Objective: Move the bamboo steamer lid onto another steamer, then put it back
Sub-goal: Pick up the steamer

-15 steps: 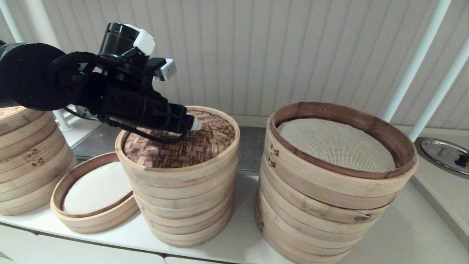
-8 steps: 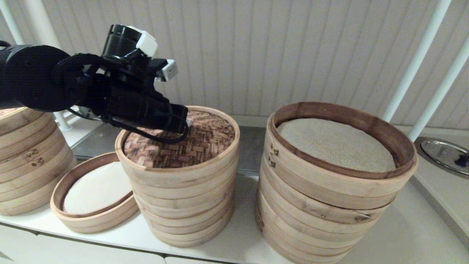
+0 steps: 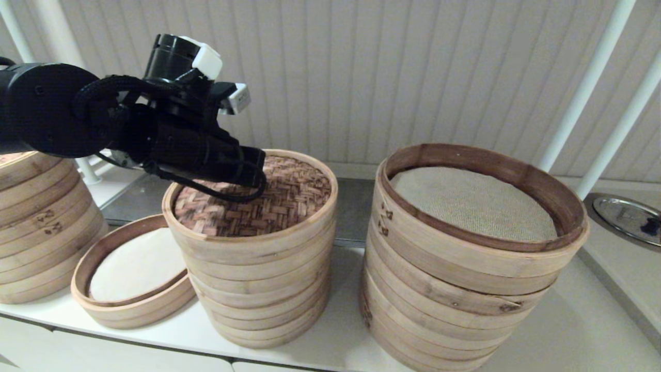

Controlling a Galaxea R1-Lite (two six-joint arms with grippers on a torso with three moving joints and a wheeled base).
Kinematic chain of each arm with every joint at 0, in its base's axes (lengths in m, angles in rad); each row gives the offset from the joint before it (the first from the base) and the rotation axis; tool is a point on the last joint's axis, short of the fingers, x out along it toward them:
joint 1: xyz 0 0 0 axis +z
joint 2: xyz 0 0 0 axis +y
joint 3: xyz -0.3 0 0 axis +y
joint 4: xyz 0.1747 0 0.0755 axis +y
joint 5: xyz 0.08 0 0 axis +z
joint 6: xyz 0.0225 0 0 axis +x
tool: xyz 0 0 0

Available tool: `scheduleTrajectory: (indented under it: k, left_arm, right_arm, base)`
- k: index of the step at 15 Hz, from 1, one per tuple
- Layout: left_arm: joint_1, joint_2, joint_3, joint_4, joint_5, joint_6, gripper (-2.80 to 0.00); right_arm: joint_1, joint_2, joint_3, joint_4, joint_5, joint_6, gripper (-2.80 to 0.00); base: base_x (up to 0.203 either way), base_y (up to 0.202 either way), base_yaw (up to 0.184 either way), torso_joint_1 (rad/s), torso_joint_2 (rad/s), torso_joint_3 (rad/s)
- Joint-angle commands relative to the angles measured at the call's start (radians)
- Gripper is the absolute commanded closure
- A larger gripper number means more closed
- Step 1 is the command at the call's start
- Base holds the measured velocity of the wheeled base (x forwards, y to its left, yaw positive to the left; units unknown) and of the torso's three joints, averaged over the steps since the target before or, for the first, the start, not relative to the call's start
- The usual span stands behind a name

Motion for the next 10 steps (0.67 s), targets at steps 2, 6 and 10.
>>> scheduleTrajectory:
  k: [2, 6, 10]
  left_arm:
    - [0.002, -0.010, -0.006, 0.003, 0.001, -0.001, 0.00]
    - [0.008, -0.001, -0.047, 0.006, 0.008, -0.053, 0.00]
    - [0.010, -0.011, -0.049, 0.009, 0.008, -0.057, 0.00]
  right_arm:
    - [0.000, 0.000, 0.003, 0.000, 0.000, 0.001, 0.00]
    - [0.001, 0.000, 0.003, 0.000, 0.000, 0.001, 0.00]
    - [0.000, 0.000, 0.003, 0.000, 0.000, 0.001, 0.00]
  base:
    - [0.000, 0.000, 0.000, 0.000, 0.00, 0.000]
    - [0.000, 0.000, 0.000, 0.000, 0.00, 0.000]
    - [0.000, 0.000, 0.000, 0.000, 0.00, 0.000]
